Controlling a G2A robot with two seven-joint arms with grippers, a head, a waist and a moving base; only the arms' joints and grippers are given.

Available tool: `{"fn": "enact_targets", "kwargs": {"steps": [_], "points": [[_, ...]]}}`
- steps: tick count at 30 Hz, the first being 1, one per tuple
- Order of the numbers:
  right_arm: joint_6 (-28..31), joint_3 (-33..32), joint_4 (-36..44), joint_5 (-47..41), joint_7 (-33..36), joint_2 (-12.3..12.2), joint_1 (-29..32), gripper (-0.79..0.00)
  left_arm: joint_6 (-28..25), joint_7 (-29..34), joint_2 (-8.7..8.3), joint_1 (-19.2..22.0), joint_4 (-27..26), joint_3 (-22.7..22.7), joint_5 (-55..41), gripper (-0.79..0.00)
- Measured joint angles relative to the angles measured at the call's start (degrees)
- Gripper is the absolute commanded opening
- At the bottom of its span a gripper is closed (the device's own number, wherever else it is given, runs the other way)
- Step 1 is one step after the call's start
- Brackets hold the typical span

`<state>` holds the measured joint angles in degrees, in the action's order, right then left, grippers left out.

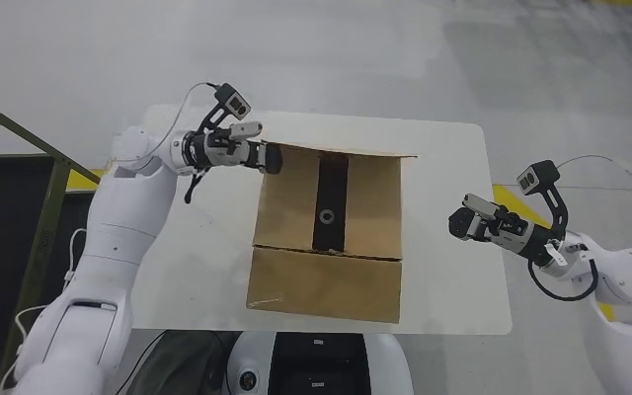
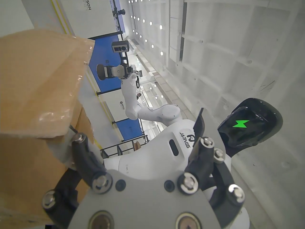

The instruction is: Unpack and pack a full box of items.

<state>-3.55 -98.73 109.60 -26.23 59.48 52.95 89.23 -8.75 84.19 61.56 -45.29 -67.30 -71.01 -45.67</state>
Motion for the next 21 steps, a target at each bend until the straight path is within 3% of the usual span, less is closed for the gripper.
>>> {"fn": "enact_targets", "kwargs": {"steps": [7, 21], "points": [[0.0, 0.0, 0.0, 0.0, 0.0, 0.0, 0.0, 0.000, 1.3, -0.2, 1.21, 4.9, 3.4, 2.9, -2.4, 0.000], [0.0, 0.0, 0.0, 0.0, 0.0, 0.0, 0.0, 0.000, 0.3, -2.8, 4.80, 15.5, 17.2, 10.1, -2.9, 0.000]]}}
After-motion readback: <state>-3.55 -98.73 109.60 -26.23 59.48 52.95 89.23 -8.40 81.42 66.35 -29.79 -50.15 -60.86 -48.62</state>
